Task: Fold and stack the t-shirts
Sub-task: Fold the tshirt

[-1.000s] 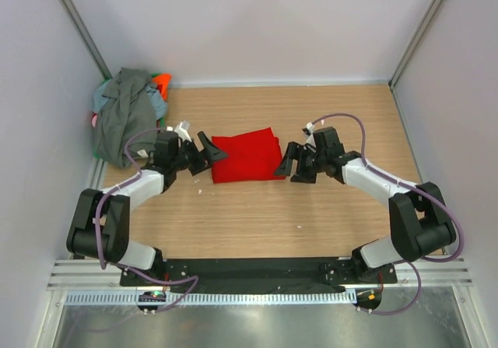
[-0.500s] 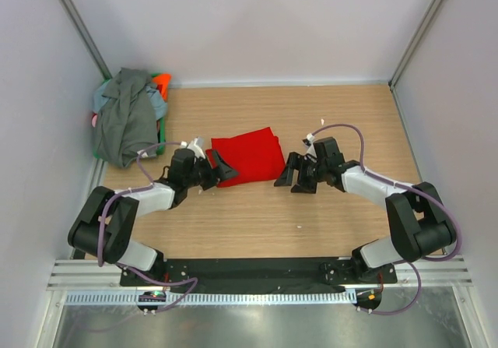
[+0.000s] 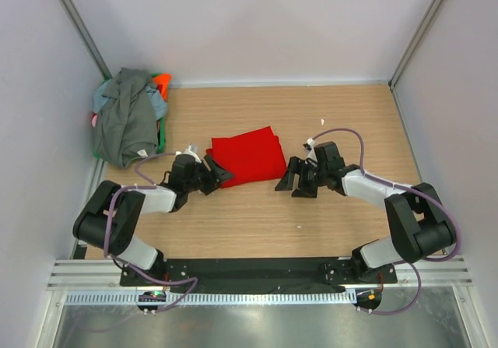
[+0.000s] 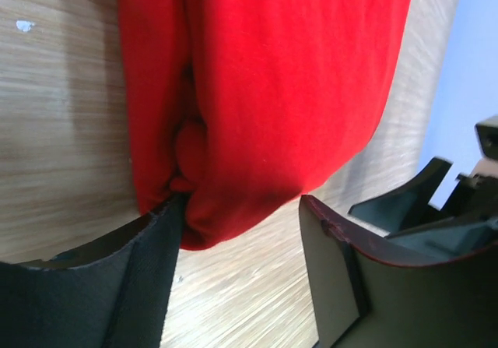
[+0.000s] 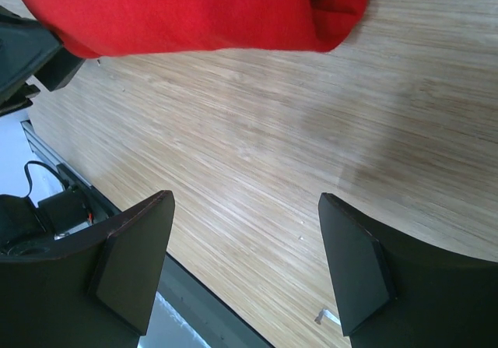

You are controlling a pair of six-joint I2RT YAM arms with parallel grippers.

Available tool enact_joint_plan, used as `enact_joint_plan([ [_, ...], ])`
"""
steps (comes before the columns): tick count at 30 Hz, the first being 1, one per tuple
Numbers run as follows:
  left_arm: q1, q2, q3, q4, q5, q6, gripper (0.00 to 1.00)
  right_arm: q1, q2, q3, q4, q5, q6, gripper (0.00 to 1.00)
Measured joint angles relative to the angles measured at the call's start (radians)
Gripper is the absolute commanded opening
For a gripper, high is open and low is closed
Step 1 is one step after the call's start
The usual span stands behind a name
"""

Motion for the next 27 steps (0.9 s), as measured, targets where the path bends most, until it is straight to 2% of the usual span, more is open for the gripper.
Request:
enact_joint_plan([
  [5, 0.000, 0.057, 0.039, 0.014, 0.001, -0.059, 0.61, 0.000, -0.012, -0.013, -0.002, 0.001, -0.002, 0.81],
  [9, -0.002, 0.048, 0.101, -0.117, -0.021, -0.074, 0.66, 0.000, -0.034, -0.013, -0.016, 0.008, -0.011, 0.80],
  [14, -0.005, -0.031, 0.189, -0.428, -0.129, -0.021, 0.72, 0.000, -0.061, -0.012, -0.046, 0.024, -0.024, 0.81],
  [18, -0.005, -0.080, 0.291, -0.745, -0.248, 0.058, 0.79, 0.000, -0.079, -0.002, -0.077, 0.035, -0.031, 0.81],
  [22, -0.005, -0.161, 0.370, -0.980, -0.336, 0.134, 0.81, 0.000, -0.100, 0.018, -0.100, 0.046, -0.038, 0.82],
  [24, -0.004, -0.208, 0.415, -1.075, -0.375, 0.164, 0.79, 0.000, -0.107, 0.031, -0.104, 0.047, -0.039, 0.81],
  [26, -0.004, -0.258, 0.453, -1.137, -0.408, 0.189, 0.73, 0.000, -0.109, 0.040, -0.103, 0.043, -0.038, 0.74],
  [27, -0.004, -0.285, 0.464, -1.156, -0.418, 0.197, 0.70, 0.000, -0.109, 0.042, -0.100, 0.041, -0.037, 0.66],
])
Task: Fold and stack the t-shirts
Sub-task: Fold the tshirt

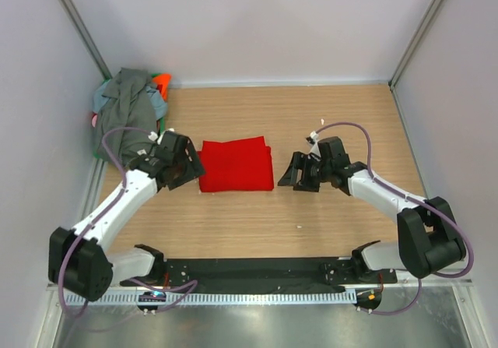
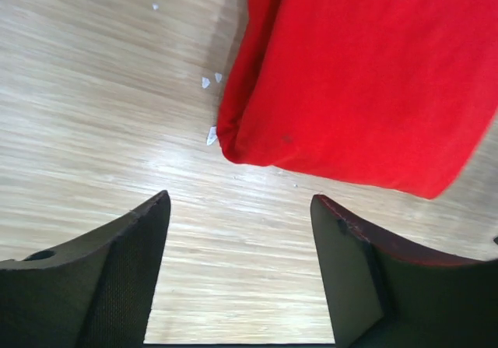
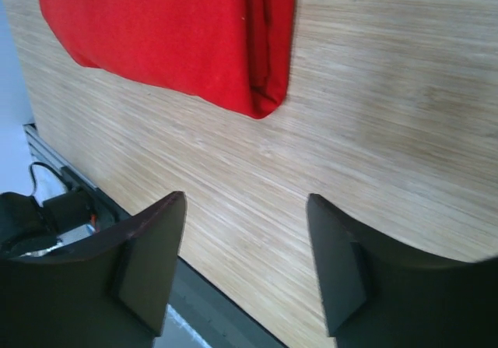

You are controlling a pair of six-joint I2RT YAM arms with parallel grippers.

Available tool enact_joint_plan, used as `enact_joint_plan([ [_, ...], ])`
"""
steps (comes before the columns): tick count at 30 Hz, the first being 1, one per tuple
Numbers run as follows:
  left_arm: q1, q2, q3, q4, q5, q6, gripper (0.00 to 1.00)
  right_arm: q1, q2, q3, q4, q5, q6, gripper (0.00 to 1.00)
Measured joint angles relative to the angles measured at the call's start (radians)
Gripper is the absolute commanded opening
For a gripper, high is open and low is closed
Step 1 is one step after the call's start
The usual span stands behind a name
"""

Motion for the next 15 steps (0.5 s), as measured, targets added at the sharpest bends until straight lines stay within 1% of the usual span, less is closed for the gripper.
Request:
enact_joint_plan([
  [1, 0.000, -0.032, 0.005, -0.007, -0.004, 0.013, 0.66, 0.002, 0.000, 0.000, 0.006, -0.006, 0.003, 0.61],
  [2, 0.001, -0.060, 0.003, -0.006, 0.000, 0.019, 0.58, 0.004, 0.001, 0.000, 0.016, -0.013, 0.014, 0.54],
  [3, 0.002, -0.097, -0.004, -0.001, 0.011, 0.026, 0.53, 0.010, 0.003, 0.001, 0.028, -0.021, 0.022, 0.37],
  [4, 0.002, -0.128, -0.014, 0.012, 0.026, 0.033, 0.49, 0.020, 0.011, 0.007, 0.039, -0.028, 0.030, 0.28],
  [5, 0.002, -0.151, -0.028, 0.033, 0.048, 0.036, 0.44, 0.034, 0.026, 0.020, 0.048, -0.035, 0.039, 0.23],
  [6, 0.002, -0.165, -0.044, 0.063, 0.075, 0.039, 0.43, 0.051, 0.047, 0.040, 0.055, -0.037, 0.048, 0.15],
  [9, 0.002, -0.138, -0.084, 0.140, 0.141, 0.042, 0.41, 0.102, 0.137, 0.127, 0.078, -0.043, 0.064, 0.11],
  [15, 0.002, 0.038, -0.110, 0.274, 0.207, 0.044, 0.38, 0.143, 0.339, 0.316, 0.122, -0.075, 0.069, 0.09],
])
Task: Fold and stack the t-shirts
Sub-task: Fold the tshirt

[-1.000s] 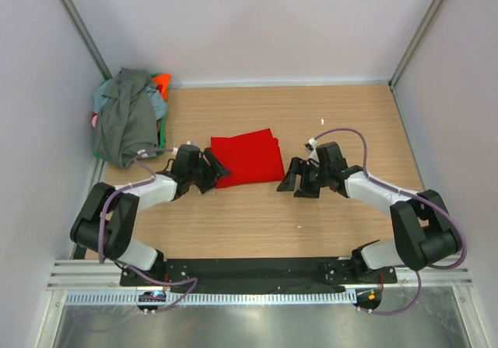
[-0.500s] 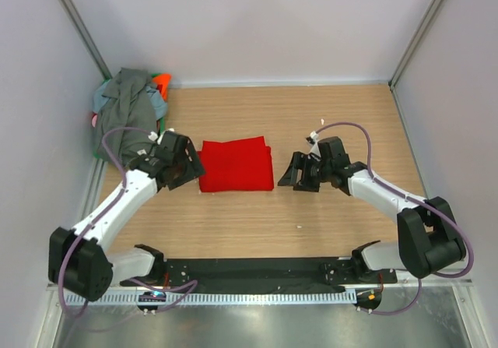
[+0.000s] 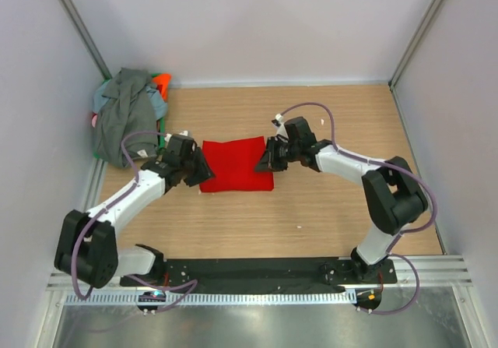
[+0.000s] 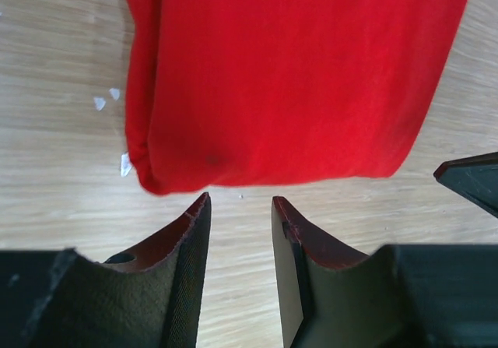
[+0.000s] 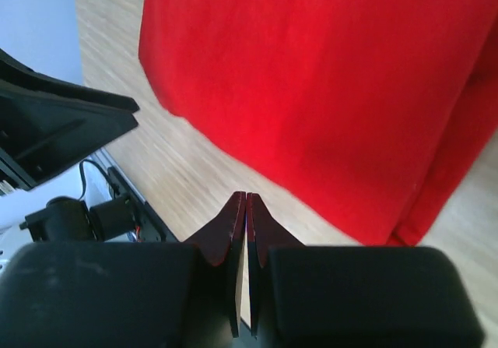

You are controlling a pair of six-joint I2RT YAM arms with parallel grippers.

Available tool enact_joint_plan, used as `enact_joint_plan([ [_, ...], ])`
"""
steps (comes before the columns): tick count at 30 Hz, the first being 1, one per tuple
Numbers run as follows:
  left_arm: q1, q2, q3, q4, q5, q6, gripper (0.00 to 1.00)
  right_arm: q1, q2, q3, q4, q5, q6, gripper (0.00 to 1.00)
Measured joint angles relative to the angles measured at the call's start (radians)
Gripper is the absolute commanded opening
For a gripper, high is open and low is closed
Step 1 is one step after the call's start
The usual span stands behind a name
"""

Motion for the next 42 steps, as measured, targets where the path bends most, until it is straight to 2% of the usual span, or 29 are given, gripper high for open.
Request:
enact_joint_plan([
  [6, 0.000, 0.176, 0.002, 0.101, 0.006, 0.005, 0.31, -0.002, 0.158, 0.081, 0.016, -0.002, -0.027, 0.05],
  [9, 0.000, 0.257, 0.002, 0.130, 0.001, 0.011, 0.30, -0.006, 0.212, 0.056, 0.024, 0.008, -0.034, 0.05],
  [13, 0.000, 0.265, -0.009, 0.163, -0.005, 0.012, 0.29, -0.011, 0.220, -0.011, 0.055, -0.002, -0.023, 0.04],
  [16, 0.000, 0.248, -0.023, 0.171, -0.005, 0.011, 0.38, -0.011, 0.206, -0.027, 0.069, 0.005, -0.021, 0.05],
  [17, 0.000, 0.238, -0.023, 0.164, -0.009, 0.013, 0.52, -0.011, 0.201, -0.027, 0.061, 0.009, -0.021, 0.14],
  [19, -0.003, 0.203, -0.013, 0.114, -0.021, 0.026, 0.64, -0.009, 0.185, -0.019, 0.026, 0.019, -0.026, 0.34],
  [20, -0.004, 0.181, 0.006, 0.067, -0.032, 0.031, 0.72, -0.006, 0.174, -0.006, -0.008, 0.024, -0.029, 0.54],
  [24, -0.003, 0.072, 0.153, -0.153, -0.100, 0.072, 0.82, -0.002, 0.101, 0.087, -0.144, 0.051, -0.067, 0.76],
  [25, -0.003, 0.040, 0.201, -0.197, -0.115, 0.083, 0.90, -0.002, 0.077, 0.122, -0.176, 0.065, -0.077, 0.78],
  [28, -0.003, -0.080, 0.318, -0.286, -0.148, 0.122, 0.91, -0.006, 0.002, 0.216, -0.230, 0.106, -0.109, 0.82],
  [30, -0.003, -0.176, 0.340, -0.328, -0.157, 0.143, 0.91, -0.020, -0.037, 0.252, -0.246, 0.123, -0.129, 0.82],
  [34, -0.003, -0.354, 0.270, -0.392, -0.161, 0.168, 0.91, -0.074, -0.033, 0.272, -0.275, 0.142, -0.163, 0.81],
  [38, -0.004, -0.508, 0.150, -0.487, -0.183, 0.171, 0.91, -0.129, 0.076, 0.272, -0.291, 0.140, -0.180, 0.78],
  [42, -0.005, -0.583, 0.151, -0.541, -0.225, 0.175, 0.95, -0.145, 0.193, 0.273, -0.293, 0.126, -0.183, 0.78],
])
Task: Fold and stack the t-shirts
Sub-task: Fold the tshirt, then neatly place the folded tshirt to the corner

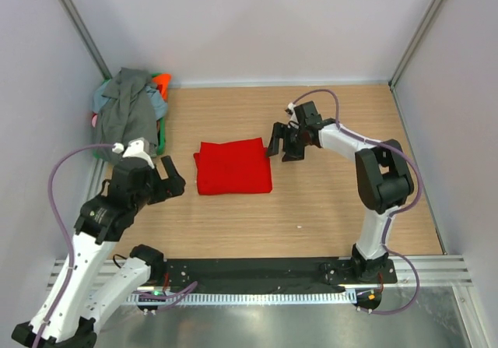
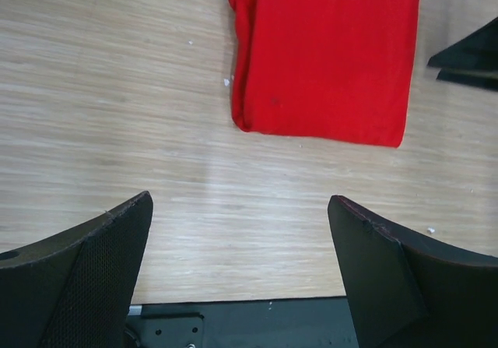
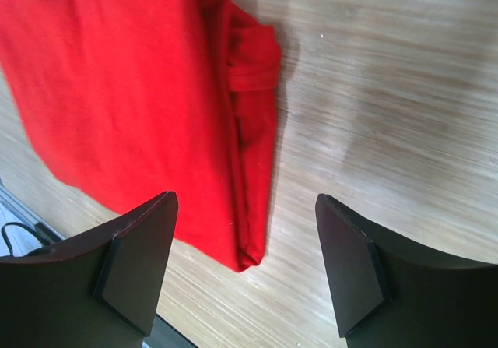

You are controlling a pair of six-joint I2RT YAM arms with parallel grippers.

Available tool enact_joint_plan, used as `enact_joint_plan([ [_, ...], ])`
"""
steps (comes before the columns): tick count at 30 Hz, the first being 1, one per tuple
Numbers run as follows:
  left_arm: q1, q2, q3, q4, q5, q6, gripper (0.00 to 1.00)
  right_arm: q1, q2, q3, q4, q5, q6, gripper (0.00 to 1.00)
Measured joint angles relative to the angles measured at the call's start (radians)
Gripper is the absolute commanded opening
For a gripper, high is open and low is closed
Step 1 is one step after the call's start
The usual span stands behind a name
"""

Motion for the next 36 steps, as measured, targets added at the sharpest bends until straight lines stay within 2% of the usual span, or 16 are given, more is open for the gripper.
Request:
enact_joint_plan([
  [6, 0.000, -0.087, 0.011, -0.015, -0.067, -0.004, 0.95, 0.006, 0.081, 0.000, 0.031, -0.042, 0.013, 0.75],
  [8, 0.000, -0.093, 0.011, -0.016, -0.080, -0.009, 0.96, 0.006, 0.094, 0.000, 0.052, -0.055, 0.019, 0.65],
  [15, 0.000, -0.070, 0.011, -0.022, -0.108, -0.024, 0.95, 0.012, 0.137, -0.019, 0.148, -0.107, 0.055, 0.54],
  [18, 0.000, -0.069, 0.011, -0.026, -0.117, -0.027, 0.95, 0.016, 0.147, -0.030, 0.183, -0.127, 0.064, 0.40],
  [19, 0.000, -0.070, 0.011, -0.026, -0.121, -0.028, 0.95, 0.019, 0.155, -0.030, 0.190, -0.134, 0.068, 0.30],
  [21, 0.000, -0.071, 0.011, -0.029, -0.126, -0.030, 0.95, 0.021, 0.171, -0.027, 0.196, -0.141, 0.064, 0.21],
  [22, 0.000, -0.071, 0.011, -0.031, -0.129, -0.031, 0.95, 0.021, 0.181, -0.019, 0.192, -0.149, 0.064, 0.10],
  [23, 0.000, -0.071, 0.011, -0.031, -0.130, -0.031, 0.95, 0.021, 0.190, -0.007, 0.182, -0.154, 0.058, 0.08],
  [25, 0.000, -0.071, 0.011, -0.031, -0.134, -0.031, 0.95, 0.014, 0.209, 0.029, 0.146, -0.145, 0.041, 0.04],
  [30, 0.000, -0.073, 0.011, -0.033, -0.145, -0.034, 0.95, -0.017, 0.227, 0.162, -0.013, -0.019, -0.050, 0.02],
  [36, 0.000, -0.084, 0.011, -0.035, -0.152, -0.048, 0.95, -0.176, 0.231, 0.260, -0.137, 0.154, -0.152, 0.01],
])
